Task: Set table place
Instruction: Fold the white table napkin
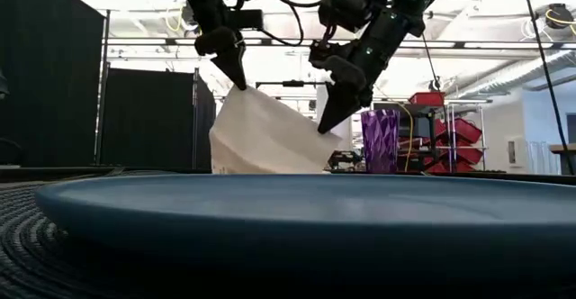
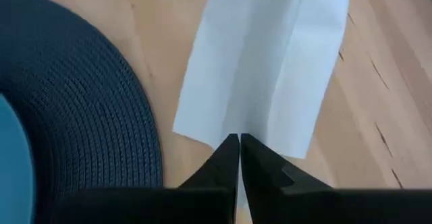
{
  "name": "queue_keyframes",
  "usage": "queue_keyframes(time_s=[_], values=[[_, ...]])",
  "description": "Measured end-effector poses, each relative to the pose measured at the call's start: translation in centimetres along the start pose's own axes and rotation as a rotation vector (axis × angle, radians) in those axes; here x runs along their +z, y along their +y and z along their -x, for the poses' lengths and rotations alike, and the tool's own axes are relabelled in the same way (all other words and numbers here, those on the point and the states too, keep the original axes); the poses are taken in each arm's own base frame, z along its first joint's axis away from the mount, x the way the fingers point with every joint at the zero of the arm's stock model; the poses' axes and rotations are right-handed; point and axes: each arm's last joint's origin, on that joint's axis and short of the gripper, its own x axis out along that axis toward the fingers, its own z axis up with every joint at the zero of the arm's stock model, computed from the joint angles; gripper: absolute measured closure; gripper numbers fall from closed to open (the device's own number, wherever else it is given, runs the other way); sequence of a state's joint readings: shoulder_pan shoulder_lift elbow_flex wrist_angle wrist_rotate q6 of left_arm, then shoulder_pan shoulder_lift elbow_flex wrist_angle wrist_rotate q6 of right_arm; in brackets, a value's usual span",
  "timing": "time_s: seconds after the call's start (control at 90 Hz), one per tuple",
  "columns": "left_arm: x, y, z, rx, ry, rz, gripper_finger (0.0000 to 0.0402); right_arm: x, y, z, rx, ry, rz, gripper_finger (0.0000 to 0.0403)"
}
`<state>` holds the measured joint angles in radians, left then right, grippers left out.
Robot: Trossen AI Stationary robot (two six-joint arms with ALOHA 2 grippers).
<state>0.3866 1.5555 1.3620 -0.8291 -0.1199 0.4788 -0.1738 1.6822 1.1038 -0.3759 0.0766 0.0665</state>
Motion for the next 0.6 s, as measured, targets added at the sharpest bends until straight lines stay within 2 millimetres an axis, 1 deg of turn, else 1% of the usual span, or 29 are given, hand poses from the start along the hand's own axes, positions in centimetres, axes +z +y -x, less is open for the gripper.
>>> queue_keyframes(time_s=[0.067, 0.2, 0.311, 0.389, 0.489, 0.6], values=[[0.0, 0.0, 0.0, 0.01, 0.005, -0.001, 0.0401, 0.0, 0.2, 0.4, 0.005, 0.0, 0.006, 0.0403], [-0.1, 0.1, 0.4, 0.024, -0.002, -0.001, 0.0402, 0.3, 0.3, 1.8, 0.011, -0.037, 0.006, 0.0403], [-0.1, 0.2, 0.9, 0.034, -0.021, 0.001, 0.0401, 0.6, 0.2, 2.9, 0.016, -0.072, -0.061, 0.0403], [-0.1, 0.2, 1.2, 0.037, -0.028, 0.005, 0.0402, 0.7, 0.1, 3.3, 0.017, -0.082, -0.083, 0.0398], [-0.2, 0.2, 1.8, 0.044, -0.042, 0.009, 0.0402, 0.7, 0.1, 3.4, 0.015, -0.081, -0.083, 0.037], [-0.2, 0.2, 1.9, 0.045, -0.044, 0.01, 0.0401, 0.7, 0.1, 3.3, 0.014, -0.079, -0.108, 0.0316]])
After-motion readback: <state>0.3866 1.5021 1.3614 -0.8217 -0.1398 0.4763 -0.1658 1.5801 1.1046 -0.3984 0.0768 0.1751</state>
